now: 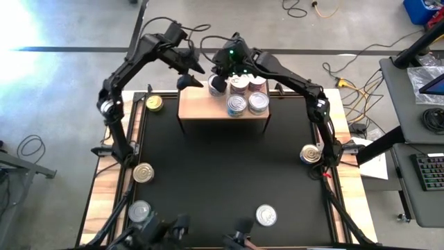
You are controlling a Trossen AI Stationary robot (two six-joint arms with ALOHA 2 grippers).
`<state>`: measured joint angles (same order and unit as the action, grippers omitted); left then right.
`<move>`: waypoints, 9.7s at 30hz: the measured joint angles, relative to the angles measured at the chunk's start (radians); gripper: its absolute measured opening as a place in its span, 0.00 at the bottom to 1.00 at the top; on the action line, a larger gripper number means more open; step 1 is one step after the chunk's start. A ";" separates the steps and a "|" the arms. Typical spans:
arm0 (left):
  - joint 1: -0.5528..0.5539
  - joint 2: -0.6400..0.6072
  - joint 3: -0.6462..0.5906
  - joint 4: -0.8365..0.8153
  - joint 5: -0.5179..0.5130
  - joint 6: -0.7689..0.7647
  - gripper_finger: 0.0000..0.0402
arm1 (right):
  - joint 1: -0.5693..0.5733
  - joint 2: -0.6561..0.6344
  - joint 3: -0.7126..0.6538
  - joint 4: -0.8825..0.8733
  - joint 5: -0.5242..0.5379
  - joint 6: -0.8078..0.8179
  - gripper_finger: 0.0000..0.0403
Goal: Stack canned seafood by type on shelf
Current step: Stack the blue tuna can on top of the other blue tuna can on the shelf, then put the green tuna can on the shelf
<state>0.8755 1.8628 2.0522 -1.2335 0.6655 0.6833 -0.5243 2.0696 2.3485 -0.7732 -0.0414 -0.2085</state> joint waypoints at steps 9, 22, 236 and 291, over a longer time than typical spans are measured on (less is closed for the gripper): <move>-0.038 -0.300 -0.309 0.212 0.079 -0.199 0.77 | -0.029 -0.110 0.006 -0.285 0.153 -0.010 0.07; -0.051 -0.654 -0.726 0.669 -0.171 -0.509 0.73 | -0.149 -0.070 0.003 -0.482 -0.110 0.081 0.07; -0.818 -0.817 -1.425 0.275 -1.095 -1.460 0.00 | 0.813 -0.168 0.002 -0.354 0.462 0.683 0.07; -1.188 -0.261 -1.208 0.745 -0.891 -1.239 0.00 | 0.828 -0.170 0.002 -0.509 0.347 0.681 0.07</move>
<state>-0.3124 1.6020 0.8438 -0.4885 -0.2251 -0.5562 0.3038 1.8999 2.3505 -1.2823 0.3058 0.4725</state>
